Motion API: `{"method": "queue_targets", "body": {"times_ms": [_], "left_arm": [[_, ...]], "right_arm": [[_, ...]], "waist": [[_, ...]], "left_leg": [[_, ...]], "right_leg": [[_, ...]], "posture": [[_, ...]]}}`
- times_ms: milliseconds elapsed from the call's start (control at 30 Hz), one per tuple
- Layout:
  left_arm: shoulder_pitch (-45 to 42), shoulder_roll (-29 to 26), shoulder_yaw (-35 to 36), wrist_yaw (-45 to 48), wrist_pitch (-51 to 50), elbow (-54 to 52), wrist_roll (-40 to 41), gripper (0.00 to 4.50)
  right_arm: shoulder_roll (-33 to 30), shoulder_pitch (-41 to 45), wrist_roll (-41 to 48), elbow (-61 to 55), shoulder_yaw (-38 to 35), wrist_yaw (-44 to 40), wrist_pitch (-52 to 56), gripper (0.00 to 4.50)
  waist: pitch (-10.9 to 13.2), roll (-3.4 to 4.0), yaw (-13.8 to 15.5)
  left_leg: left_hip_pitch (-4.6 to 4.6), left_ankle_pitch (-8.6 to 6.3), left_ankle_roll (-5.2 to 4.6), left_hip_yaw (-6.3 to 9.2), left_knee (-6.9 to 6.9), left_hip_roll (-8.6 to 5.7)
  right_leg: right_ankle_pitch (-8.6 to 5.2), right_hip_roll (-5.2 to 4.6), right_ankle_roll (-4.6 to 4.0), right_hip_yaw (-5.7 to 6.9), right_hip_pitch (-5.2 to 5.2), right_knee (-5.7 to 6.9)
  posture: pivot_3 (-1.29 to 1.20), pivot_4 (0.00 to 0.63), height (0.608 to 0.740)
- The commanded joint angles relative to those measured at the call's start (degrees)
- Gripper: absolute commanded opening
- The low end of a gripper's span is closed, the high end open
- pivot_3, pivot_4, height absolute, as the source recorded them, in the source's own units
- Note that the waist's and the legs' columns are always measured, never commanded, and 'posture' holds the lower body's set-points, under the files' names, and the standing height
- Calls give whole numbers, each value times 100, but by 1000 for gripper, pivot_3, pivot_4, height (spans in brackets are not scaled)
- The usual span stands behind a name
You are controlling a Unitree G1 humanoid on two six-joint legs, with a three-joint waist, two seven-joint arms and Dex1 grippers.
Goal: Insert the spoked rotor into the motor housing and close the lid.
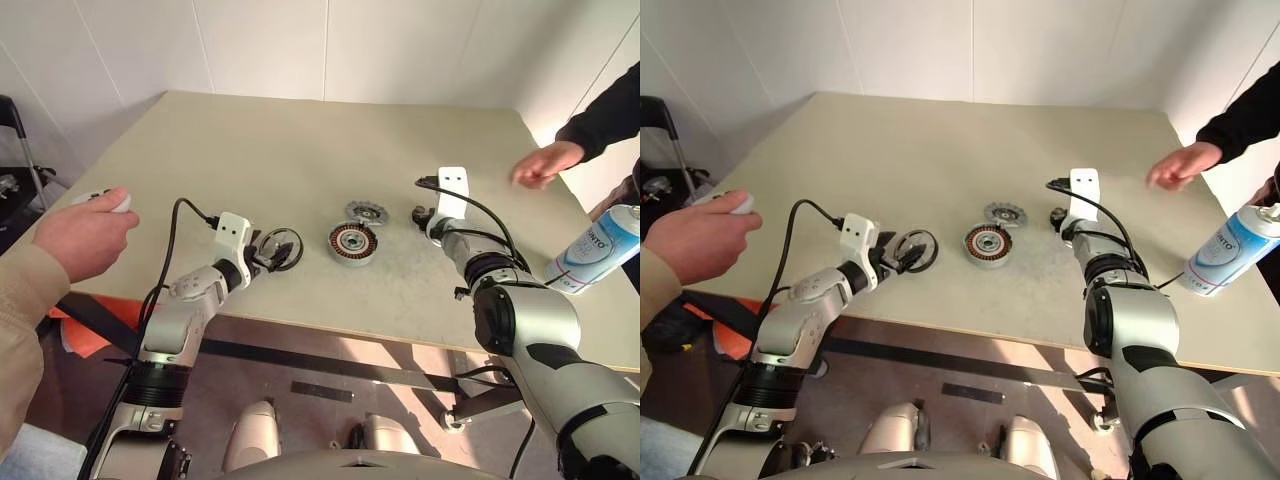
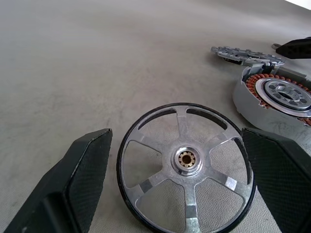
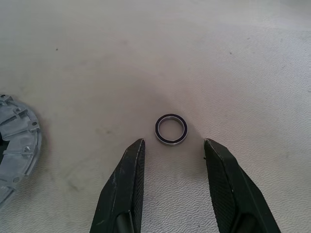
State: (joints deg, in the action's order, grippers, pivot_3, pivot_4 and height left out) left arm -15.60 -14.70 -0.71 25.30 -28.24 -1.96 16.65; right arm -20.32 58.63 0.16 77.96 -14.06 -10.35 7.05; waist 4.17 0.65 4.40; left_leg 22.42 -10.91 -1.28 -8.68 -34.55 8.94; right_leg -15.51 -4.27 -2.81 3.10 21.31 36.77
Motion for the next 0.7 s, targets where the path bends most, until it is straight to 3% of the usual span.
{"method": "queue_targets", "body": {"times_ms": [33, 700], "left_arm": [[-53, -18, -3, 7, 27, -229, -11, 4500], [-48, -28, 1, 3, 30, -230, -24, 4500]], "right_arm": [[-80, 156, 9, -34, -77, 29, 20, 2132], [-40, 182, -1, -39, -140, 5, 24, 2132]], "waist": [[0, 0, -1], [0, 0, -1]], "left_leg": [[0, 0, 0, 0, 0, 0], [0, 0, 0, 0, 0, 0]], "right_leg": [[0, 0, 0, 0, 0, 0], [0, 0, 0, 0, 0, 0]], "posture": [[0, 0, 740], [0, 0, 740]]}}
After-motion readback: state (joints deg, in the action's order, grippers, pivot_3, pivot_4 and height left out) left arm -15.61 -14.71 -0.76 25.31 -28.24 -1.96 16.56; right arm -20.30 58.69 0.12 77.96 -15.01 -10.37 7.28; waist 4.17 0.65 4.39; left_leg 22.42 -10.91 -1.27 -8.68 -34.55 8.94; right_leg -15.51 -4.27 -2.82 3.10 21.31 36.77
